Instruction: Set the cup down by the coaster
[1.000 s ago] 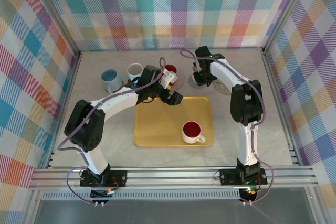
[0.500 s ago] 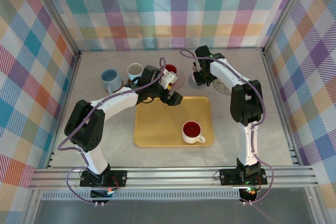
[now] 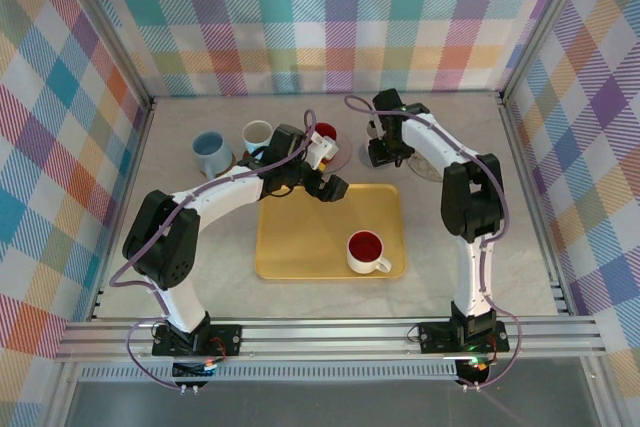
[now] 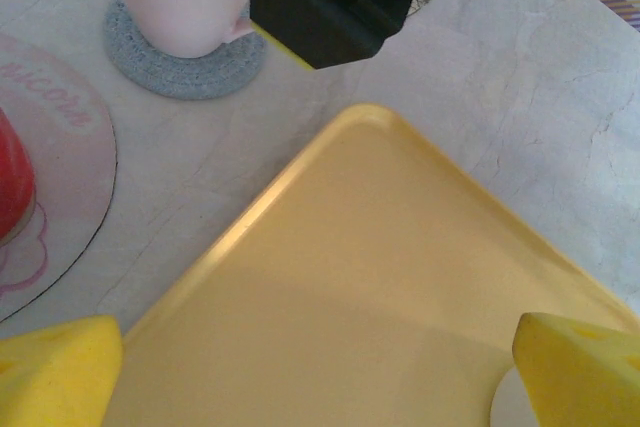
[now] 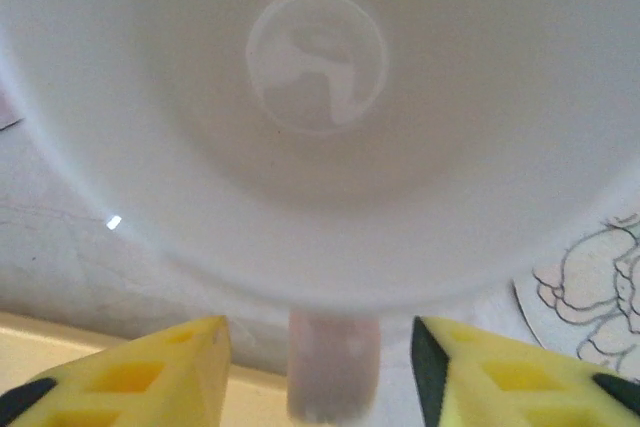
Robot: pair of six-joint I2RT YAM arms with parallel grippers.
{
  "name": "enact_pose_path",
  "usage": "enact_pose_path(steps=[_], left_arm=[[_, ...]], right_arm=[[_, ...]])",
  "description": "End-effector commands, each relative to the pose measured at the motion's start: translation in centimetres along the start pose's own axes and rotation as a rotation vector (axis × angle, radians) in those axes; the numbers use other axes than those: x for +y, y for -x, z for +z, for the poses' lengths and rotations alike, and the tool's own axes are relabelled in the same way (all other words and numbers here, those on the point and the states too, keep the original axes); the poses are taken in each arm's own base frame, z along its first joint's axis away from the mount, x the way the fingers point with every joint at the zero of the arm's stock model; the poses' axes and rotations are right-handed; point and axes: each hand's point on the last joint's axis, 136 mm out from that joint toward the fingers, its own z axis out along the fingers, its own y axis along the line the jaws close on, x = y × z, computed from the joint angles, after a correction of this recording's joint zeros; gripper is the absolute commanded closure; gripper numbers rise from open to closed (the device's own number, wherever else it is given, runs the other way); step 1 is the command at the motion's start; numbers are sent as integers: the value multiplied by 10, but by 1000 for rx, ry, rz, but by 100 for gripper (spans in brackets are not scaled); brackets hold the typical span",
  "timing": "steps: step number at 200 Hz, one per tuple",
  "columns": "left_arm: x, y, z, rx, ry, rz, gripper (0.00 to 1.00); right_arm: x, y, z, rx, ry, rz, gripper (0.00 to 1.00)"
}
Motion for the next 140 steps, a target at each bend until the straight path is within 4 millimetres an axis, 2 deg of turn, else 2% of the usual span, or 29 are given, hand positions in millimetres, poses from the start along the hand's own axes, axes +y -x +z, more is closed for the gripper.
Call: enact_pose_path(steps=[1,35,53,72,104,140], left_arm=[[-3,15,-6,-30,4,41,0],[-5,21,-10,-45,10,47,0],[-7,27,-15,-61,12,56,0],[-9,34,-23,-81,19,69,0],[-14,42,-34,-104,20,81,0],[-22,49,-48,-124,15,95,0]], right_arm=[[-3,11,-32,-77,15,19,40],[-4,13,-49,-107,19,18,21],[-4,14,-61,-130,24,13,14],[0,16,-78,-162,58,5,11],[8,16,-112,-249,123,-25,0],[3,2,-140,-280,100,-33,1]])
